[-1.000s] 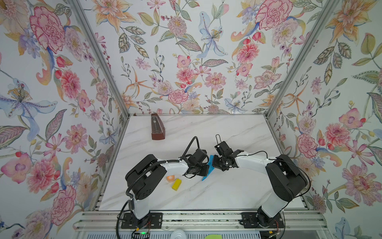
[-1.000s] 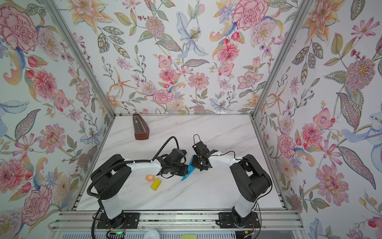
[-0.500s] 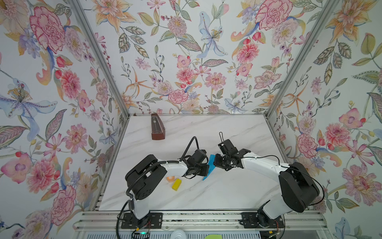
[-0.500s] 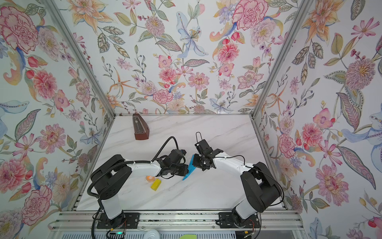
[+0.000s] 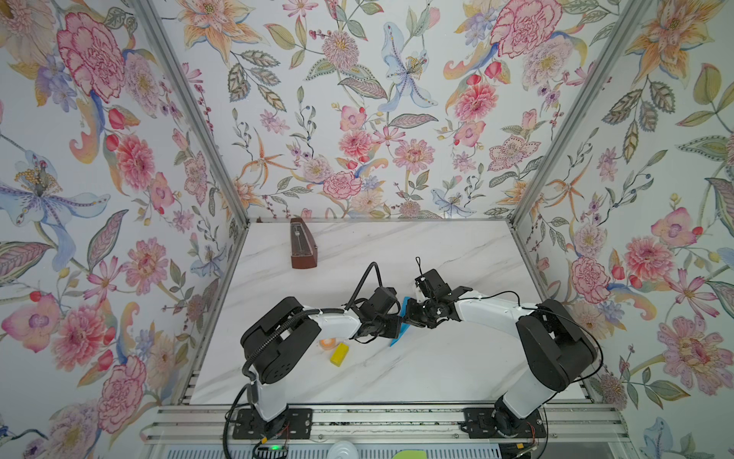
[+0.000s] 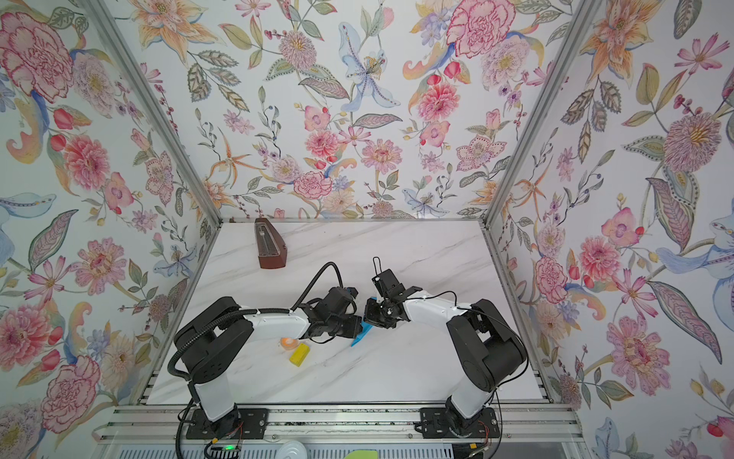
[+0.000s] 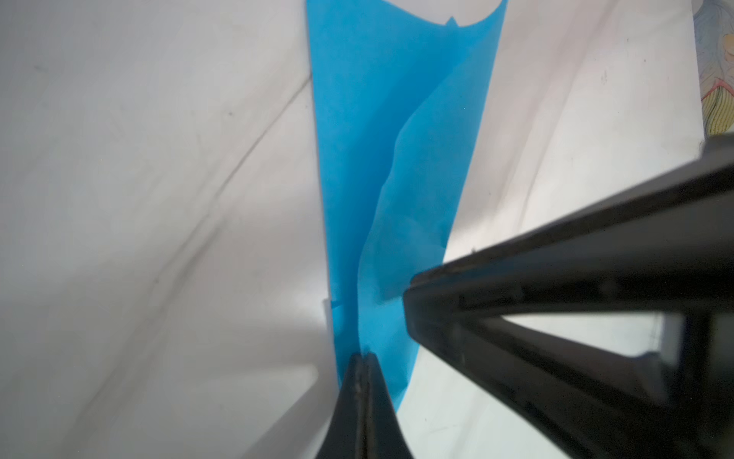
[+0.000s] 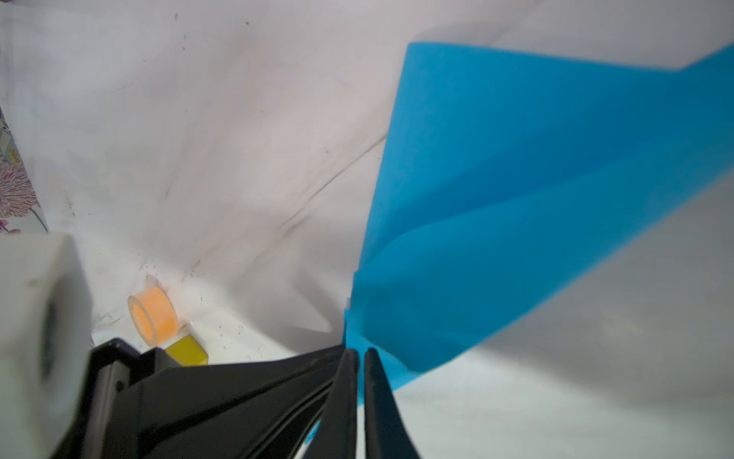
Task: Fold a paper plane with a square sheet of paper (fold left side to right side)
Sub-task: 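Lower the right gripper to fold the flap down while the left gripper presses it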
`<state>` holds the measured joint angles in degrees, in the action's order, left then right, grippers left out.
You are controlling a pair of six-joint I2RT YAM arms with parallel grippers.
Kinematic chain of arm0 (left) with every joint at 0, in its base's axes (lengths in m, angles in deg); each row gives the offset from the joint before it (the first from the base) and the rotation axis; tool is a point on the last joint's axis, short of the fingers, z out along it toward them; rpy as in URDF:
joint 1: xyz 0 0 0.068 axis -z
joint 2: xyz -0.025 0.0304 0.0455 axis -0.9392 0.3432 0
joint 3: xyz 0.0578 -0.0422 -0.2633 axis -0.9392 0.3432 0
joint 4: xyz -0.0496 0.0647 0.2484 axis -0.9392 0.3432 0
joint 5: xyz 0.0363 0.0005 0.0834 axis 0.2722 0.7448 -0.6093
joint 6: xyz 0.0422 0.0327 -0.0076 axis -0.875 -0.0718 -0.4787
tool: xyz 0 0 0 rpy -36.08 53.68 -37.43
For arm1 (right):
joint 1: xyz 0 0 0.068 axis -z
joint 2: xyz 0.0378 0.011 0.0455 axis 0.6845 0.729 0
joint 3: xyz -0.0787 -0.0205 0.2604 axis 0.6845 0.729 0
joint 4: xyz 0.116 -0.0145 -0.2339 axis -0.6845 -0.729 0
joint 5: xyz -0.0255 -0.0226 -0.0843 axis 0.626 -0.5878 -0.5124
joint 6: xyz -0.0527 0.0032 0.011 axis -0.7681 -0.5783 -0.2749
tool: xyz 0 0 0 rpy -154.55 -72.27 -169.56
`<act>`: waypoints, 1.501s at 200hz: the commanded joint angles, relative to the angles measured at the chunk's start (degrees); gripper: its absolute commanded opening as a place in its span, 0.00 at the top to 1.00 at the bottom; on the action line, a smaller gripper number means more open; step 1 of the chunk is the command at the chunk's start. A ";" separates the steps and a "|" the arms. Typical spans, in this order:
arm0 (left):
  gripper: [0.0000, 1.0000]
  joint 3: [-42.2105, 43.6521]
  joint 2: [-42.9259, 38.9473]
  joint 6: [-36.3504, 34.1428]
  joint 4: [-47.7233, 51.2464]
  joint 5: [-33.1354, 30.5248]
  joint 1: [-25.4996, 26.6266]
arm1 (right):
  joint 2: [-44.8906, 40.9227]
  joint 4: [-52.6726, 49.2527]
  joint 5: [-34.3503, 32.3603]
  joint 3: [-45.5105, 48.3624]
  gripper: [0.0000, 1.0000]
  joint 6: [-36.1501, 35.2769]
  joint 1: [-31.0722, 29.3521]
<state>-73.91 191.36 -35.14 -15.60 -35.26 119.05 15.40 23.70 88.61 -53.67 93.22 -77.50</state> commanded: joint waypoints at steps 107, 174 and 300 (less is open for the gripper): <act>1.00 -0.73 1.83 -4.00 12.13 -5.19 -1.79 | 4.87 -3.28 -3.85 4.81 0.95 -1.80 0.64; 0.94 -6.18 -0.21 -8.92 19.20 -10.94 -4.05 | 2.55 0.73 -3.50 7.17 0.99 10.08 -1.99; 0.85 -6.92 -1.93 1.21 10.00 -8.54 3.17 | 3.02 5.01 -5.50 8.94 1.00 15.01 -2.86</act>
<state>-82.10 186.29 -37.72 -0.70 -44.31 122.46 15.97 34.37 86.62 -47.26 107.34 -79.58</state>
